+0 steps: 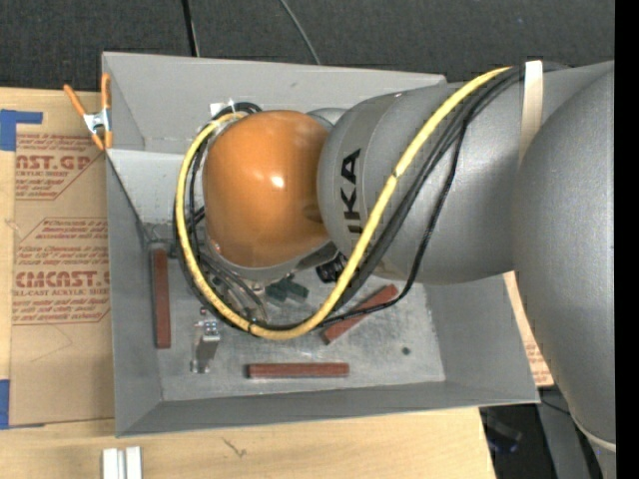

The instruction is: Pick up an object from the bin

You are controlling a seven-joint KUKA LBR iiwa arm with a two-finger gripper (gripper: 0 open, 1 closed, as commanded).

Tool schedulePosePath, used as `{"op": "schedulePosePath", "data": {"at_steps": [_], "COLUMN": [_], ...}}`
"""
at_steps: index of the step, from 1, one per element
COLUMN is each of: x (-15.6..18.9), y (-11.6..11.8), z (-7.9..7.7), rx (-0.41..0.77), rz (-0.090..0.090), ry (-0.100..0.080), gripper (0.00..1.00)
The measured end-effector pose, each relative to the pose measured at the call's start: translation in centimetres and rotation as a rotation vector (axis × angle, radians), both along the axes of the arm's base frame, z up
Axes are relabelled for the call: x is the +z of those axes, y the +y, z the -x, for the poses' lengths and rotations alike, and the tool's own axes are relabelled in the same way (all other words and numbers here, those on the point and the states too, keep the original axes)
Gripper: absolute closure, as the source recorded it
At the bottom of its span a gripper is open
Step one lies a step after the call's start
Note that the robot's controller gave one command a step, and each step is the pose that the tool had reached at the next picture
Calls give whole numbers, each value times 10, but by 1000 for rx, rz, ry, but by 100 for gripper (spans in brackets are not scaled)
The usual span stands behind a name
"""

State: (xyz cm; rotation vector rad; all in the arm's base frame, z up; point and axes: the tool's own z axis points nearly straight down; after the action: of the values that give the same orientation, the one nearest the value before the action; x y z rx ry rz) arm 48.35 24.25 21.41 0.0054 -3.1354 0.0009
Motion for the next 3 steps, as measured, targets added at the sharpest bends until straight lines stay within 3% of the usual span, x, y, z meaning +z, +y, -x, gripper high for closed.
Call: {"op": "schedulePosePath", "data": {"at_steps": [1,2,3], "x": [3,-13,-117], "y": [-1,-63,-84], "z": [-2,-3,-32], "rx": [-3,72,23], "rz": [-2,-2,-2], "ry": [-6,-7,-5], "gripper": [0,0,100]}}
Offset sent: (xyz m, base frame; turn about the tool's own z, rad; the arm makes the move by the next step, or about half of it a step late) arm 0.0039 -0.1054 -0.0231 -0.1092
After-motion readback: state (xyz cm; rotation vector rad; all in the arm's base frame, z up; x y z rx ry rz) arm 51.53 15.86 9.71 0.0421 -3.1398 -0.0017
